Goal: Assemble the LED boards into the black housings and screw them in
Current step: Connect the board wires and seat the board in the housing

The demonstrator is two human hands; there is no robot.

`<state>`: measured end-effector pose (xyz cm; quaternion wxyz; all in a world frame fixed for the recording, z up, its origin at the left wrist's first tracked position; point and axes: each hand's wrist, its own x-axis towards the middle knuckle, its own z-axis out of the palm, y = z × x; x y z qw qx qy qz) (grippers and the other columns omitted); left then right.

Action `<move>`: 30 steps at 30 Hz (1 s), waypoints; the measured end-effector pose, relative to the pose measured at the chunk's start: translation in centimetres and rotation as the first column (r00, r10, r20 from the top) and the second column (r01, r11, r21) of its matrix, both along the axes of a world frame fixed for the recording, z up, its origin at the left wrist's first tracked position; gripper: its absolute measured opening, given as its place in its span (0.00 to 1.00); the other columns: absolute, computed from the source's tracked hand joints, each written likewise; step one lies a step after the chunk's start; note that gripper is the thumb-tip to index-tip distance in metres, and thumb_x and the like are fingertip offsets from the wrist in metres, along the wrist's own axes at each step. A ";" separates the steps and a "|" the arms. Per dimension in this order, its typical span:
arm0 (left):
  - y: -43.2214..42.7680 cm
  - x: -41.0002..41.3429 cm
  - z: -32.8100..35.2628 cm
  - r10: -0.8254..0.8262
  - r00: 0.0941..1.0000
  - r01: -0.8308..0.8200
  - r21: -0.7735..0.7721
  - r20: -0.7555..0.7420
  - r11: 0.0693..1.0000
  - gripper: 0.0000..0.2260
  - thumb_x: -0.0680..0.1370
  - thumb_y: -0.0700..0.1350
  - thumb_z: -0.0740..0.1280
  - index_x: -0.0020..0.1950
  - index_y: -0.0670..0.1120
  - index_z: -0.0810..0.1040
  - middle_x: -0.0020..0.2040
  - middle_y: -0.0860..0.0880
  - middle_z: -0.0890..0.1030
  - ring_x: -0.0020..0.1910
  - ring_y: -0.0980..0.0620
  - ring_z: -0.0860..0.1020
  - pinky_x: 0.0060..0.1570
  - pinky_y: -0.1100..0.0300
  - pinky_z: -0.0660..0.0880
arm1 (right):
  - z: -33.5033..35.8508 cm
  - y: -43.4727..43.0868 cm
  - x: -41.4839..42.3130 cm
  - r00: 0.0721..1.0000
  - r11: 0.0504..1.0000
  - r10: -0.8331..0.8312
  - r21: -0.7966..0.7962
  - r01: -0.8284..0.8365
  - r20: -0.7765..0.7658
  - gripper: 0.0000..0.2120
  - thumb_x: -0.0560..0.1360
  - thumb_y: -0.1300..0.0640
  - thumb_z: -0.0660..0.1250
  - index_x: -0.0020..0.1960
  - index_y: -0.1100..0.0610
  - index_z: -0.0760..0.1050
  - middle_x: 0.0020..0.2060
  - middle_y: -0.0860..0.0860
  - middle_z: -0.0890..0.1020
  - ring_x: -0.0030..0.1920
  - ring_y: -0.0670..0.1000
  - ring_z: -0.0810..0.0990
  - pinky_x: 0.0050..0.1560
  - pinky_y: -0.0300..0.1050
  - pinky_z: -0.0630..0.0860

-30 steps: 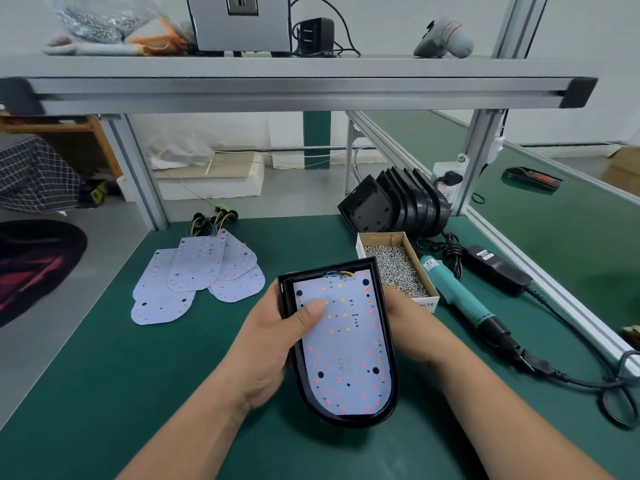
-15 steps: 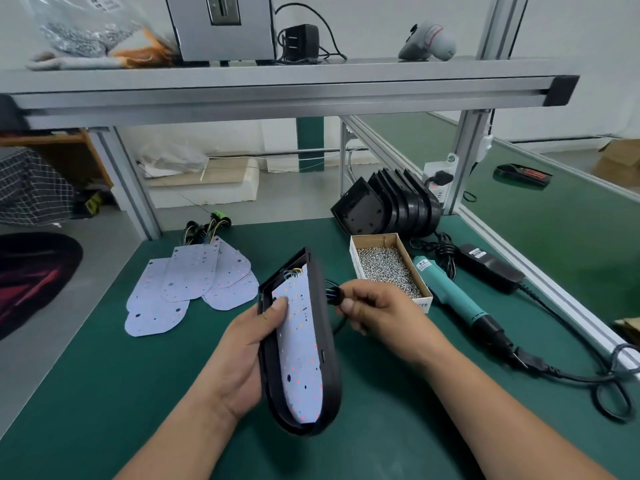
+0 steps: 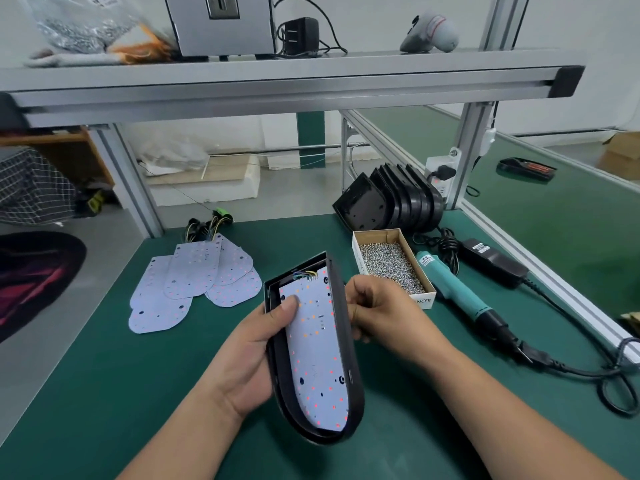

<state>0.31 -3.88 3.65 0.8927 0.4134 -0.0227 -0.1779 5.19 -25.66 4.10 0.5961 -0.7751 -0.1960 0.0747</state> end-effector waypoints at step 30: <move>0.1 -0.8 1.3 -0.002 0.998 0.003 -0.004 0.055 1.000 0.35 0.78 0.50 0.76 0.77 0.33 0.70 0.75 0.29 0.72 0.72 0.33 0.75 0.68 0.41 0.76 | 0.9 1.1 -1.5 0.998 0.999 -0.041 0.022 0.040 0.042 0.11 0.79 0.71 0.69 0.39 0.66 0.74 0.31 0.54 0.77 0.31 0.46 0.75 0.33 0.35 0.72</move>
